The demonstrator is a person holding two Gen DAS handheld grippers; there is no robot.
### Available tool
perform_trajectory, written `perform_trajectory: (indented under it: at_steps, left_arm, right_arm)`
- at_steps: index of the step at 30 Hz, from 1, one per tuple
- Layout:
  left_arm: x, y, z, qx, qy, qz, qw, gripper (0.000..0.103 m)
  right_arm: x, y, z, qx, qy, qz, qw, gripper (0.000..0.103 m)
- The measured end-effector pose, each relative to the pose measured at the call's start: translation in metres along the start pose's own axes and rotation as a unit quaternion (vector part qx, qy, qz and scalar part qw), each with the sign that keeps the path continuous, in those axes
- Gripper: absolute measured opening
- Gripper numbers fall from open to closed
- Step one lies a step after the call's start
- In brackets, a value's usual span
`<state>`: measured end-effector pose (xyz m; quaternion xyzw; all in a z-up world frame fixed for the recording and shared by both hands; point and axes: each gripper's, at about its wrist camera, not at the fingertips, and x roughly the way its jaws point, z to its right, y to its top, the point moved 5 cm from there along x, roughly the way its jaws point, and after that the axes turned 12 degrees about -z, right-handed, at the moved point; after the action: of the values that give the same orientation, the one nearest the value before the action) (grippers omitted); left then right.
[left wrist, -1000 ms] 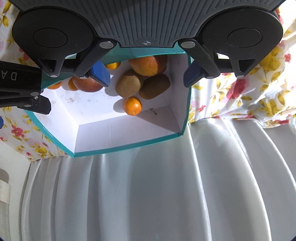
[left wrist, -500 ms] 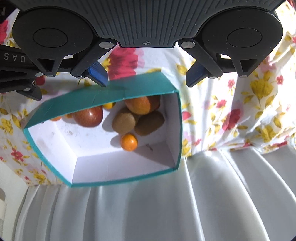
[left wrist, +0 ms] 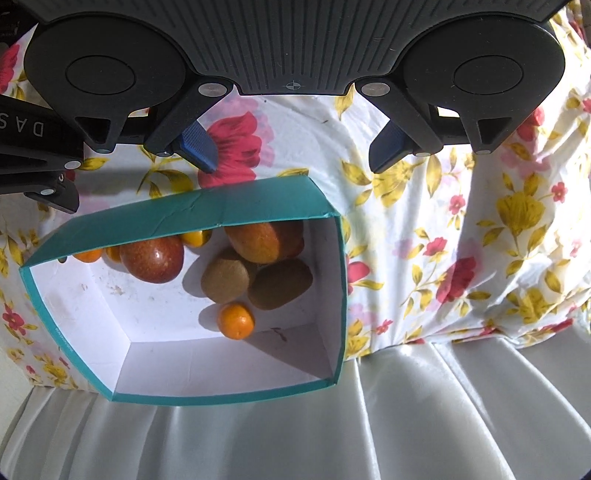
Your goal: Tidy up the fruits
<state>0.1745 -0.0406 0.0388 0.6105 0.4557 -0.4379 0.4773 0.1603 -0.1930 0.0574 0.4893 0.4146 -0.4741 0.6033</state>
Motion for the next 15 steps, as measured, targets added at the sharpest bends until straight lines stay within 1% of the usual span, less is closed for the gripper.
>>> perform_trajectory:
  at_steps: [2,9,15]
  left_arm:
    - [0.0014,-0.0011,-0.0006,-0.001,-0.003,-0.005,1.0,0.093]
    - [0.0022,-0.0029,-0.0033,-0.003,0.004,-0.013,0.9999,0.093]
    - [0.0004,-0.002,-0.0025,-0.004,-0.001,-0.014,0.9999,0.093]
  right_arm:
    - [0.0029,-0.0001,0.0003,-0.002,0.006,-0.004,1.0,0.103]
    - [0.0069,0.0003,-0.0031,-0.004,0.015,-0.01,1.0,0.103]
    - [0.0053,-0.0004,-0.0024,-0.005,0.011,-0.012,1.0,0.103]
